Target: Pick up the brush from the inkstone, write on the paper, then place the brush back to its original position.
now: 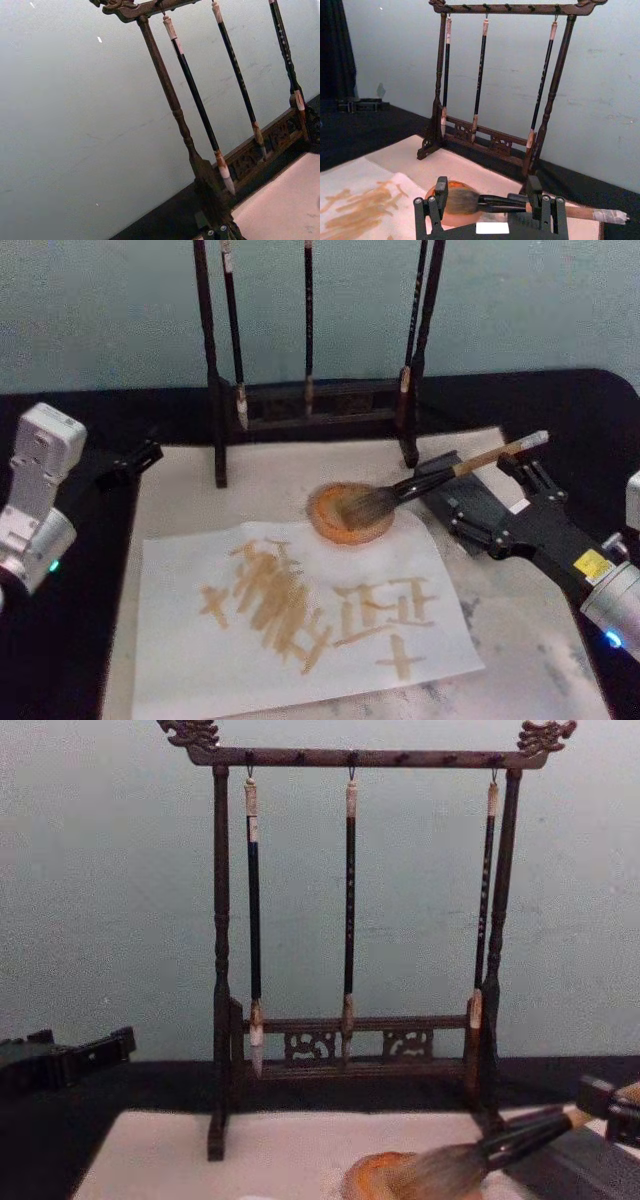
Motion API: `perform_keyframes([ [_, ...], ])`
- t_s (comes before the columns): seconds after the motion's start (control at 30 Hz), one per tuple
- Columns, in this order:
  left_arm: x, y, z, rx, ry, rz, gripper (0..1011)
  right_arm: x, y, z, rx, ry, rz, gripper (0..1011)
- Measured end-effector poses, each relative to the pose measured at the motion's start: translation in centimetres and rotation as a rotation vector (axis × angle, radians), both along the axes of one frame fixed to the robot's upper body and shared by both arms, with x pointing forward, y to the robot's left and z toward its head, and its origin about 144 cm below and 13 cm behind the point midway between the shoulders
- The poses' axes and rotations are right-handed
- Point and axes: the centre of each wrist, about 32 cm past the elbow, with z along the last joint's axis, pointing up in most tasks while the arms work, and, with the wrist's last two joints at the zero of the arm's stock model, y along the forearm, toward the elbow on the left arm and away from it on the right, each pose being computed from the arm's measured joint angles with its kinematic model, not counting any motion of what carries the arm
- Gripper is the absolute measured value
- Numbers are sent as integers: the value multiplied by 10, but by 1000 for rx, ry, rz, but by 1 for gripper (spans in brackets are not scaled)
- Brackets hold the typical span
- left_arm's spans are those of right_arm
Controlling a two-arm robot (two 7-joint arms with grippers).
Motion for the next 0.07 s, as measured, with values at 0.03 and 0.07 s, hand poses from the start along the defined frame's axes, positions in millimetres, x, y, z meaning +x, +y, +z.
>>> perform_keyframes([
  [0.03, 0, 0, 0, 0, 0, 0, 1002, 0, 0, 0, 0, 0, 0, 1008],
  [0.07, 0, 0, 0, 0, 0, 0, 1002, 0, 0, 0, 0, 0, 0, 1008],
])
